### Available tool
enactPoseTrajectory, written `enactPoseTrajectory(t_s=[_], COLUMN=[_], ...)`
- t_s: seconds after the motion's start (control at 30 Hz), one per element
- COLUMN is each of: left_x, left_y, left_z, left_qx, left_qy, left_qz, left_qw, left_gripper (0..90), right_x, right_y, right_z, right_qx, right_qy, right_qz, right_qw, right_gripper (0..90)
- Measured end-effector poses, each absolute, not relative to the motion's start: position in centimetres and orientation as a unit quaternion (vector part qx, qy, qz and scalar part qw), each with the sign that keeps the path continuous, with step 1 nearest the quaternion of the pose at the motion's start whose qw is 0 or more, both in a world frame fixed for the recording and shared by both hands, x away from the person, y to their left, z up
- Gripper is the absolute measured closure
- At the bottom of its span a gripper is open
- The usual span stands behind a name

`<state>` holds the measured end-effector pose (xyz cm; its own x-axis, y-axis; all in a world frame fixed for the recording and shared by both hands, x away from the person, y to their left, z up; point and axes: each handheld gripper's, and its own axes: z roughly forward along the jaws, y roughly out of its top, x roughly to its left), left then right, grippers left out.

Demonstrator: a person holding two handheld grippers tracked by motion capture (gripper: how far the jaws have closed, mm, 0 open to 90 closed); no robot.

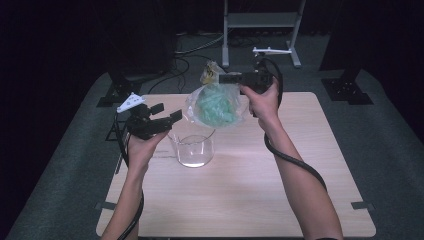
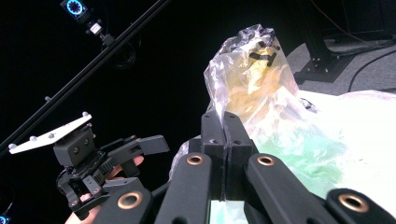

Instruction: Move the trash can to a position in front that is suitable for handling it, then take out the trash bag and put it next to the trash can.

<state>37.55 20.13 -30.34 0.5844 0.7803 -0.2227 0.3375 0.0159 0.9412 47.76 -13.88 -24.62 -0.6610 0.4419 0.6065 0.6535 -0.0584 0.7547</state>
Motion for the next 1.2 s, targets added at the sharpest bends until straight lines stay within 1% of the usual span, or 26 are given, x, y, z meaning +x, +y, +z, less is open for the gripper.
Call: enactPoseTrajectory(t_s=[0.33, 0.8, 1.2], left_x=[37.4, 37.6, 37.4], left_y=[19.6, 19.0, 18.9], left_z=[-30.8, -31.3, -31.7], left_qx=[0.676, 0.678, 0.680], left_qy=[0.415, 0.413, 0.414], left_qz=[0.191, 0.192, 0.190], left_qw=[0.578, 0.577, 0.575], left_gripper=[15.8, 15.8, 15.8], right_x=[47.0, 46.9, 46.9], right_y=[-16.5, -20.8, -21.6], right_z=[-24.5, -26.6, -28.6], right_qx=[-0.414, -0.449, -0.461], right_qy=[-0.675, -0.666, -0.669], right_qz=[-0.606, -0.593, -0.581], right_qw=[0.071, 0.057, 0.059], right_gripper=[90.0, 90.0, 90.0])
